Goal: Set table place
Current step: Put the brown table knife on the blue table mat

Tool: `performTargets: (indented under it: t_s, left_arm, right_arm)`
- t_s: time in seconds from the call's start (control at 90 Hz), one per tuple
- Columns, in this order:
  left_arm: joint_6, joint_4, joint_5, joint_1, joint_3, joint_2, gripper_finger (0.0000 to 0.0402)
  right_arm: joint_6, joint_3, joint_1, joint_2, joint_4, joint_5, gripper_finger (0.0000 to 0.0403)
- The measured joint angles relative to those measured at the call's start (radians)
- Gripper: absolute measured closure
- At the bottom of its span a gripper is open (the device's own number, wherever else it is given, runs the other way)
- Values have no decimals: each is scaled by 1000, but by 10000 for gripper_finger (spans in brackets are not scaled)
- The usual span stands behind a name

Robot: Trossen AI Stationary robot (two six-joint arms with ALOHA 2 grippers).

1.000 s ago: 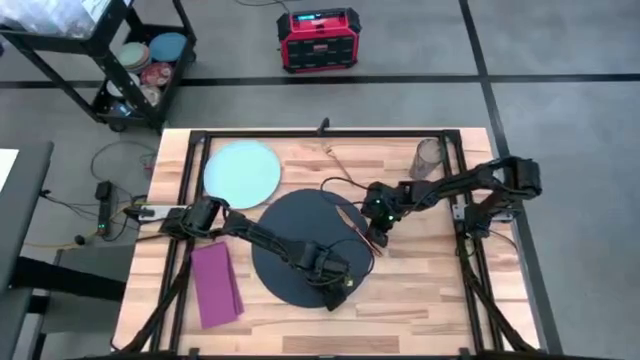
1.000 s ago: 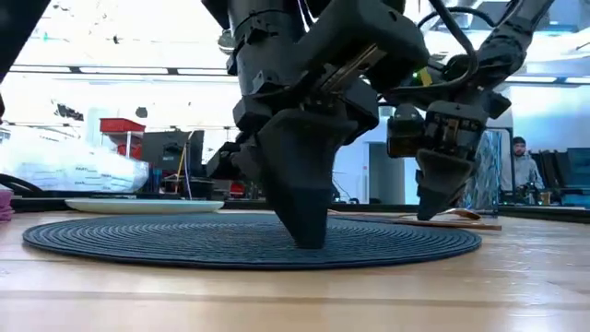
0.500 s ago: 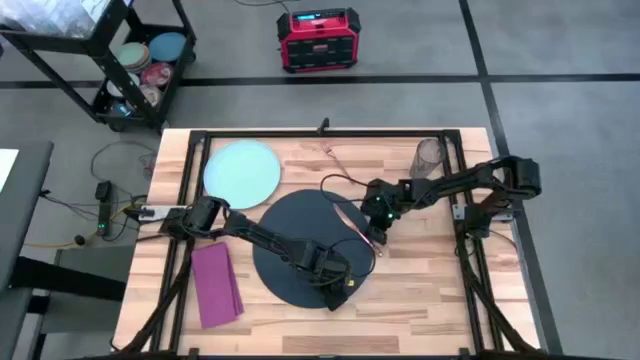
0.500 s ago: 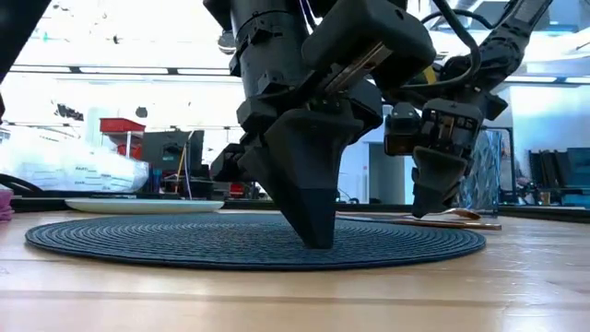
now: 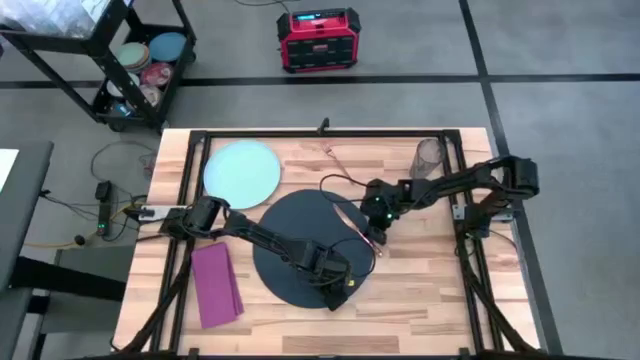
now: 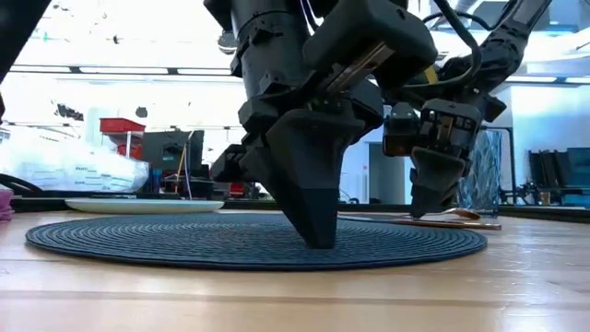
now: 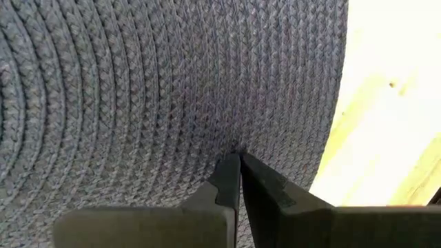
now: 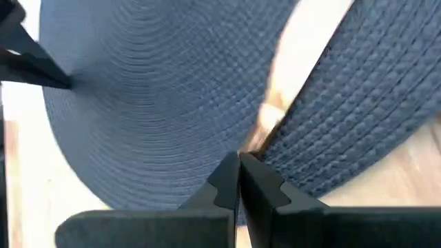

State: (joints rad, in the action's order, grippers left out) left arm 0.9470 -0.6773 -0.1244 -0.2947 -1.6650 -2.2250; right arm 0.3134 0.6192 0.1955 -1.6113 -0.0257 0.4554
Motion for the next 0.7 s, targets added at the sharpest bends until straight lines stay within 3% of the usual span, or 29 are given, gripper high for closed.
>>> performTargets:
  t_s: [0.7]
  left_arm:
    - [1,7,0,0,0,0,401]
  right_arm:
    - [-16,83,28,-47,-21,36,403]
